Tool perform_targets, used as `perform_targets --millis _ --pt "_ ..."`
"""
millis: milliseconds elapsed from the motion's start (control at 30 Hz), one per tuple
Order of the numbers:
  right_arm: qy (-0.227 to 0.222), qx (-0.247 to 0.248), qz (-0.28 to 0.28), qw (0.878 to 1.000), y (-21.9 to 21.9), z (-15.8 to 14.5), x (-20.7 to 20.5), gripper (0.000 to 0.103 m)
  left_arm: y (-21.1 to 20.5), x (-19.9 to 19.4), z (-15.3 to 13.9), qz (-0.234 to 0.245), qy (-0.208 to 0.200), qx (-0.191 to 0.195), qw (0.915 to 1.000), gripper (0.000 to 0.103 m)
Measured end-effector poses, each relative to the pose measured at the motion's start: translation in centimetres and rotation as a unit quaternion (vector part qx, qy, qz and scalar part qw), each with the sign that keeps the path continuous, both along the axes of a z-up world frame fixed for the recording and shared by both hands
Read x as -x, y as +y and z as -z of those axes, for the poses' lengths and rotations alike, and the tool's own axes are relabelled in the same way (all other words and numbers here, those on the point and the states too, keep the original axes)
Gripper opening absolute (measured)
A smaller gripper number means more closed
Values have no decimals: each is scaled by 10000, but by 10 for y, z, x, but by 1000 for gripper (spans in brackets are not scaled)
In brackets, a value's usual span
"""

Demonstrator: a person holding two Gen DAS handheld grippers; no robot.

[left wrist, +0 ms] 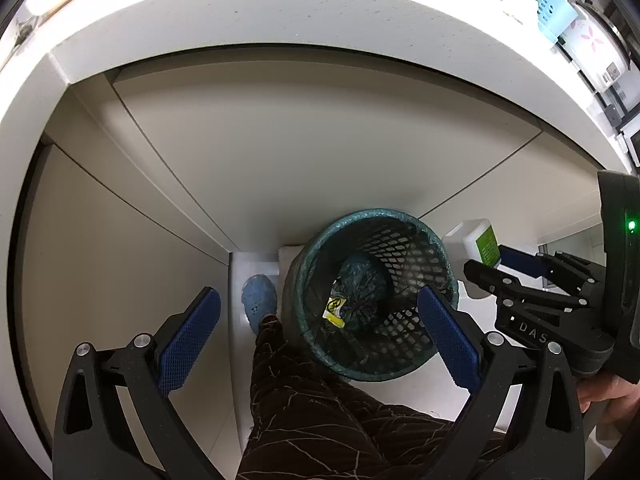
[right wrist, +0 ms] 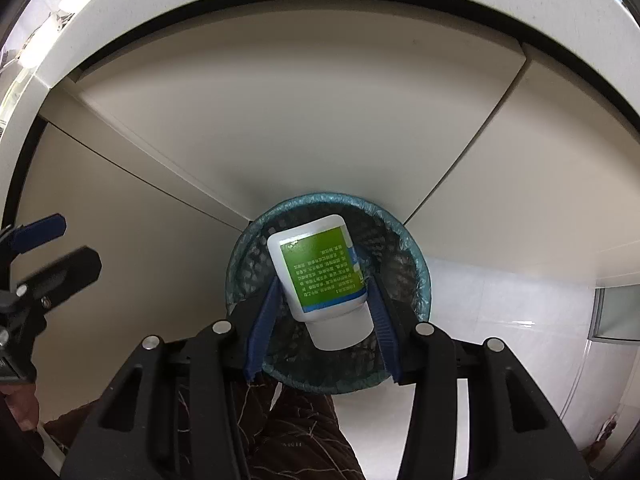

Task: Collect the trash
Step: 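Raise both open grippers from the wastebasket back over the counter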

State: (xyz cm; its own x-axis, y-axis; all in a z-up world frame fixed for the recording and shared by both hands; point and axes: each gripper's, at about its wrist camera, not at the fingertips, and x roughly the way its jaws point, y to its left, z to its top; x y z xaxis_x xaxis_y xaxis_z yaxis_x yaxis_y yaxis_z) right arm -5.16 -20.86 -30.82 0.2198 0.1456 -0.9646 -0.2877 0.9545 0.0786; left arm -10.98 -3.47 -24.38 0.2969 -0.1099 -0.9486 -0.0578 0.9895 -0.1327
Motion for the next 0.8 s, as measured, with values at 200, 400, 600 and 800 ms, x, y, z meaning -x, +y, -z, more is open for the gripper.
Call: perform_targets --millis 200,400,600,800 --pt "-199 3 184 9996 -4 -12 -1 71 2 0 1 -19 -8 48 10000 97" --pt "-631 104 499 9967 -20 -47 -7 93 2 -4 -14 -47 -128 62 9999 97" --pt "-1008 141 621 9929 -32 -91 -5 95 -1 -9 -35 -55 -252 22 9997 97" --pt "-1272 84 716 9893 -36 -127 -10 95 -10 -16 -68 1 -478 -68 9988 97"
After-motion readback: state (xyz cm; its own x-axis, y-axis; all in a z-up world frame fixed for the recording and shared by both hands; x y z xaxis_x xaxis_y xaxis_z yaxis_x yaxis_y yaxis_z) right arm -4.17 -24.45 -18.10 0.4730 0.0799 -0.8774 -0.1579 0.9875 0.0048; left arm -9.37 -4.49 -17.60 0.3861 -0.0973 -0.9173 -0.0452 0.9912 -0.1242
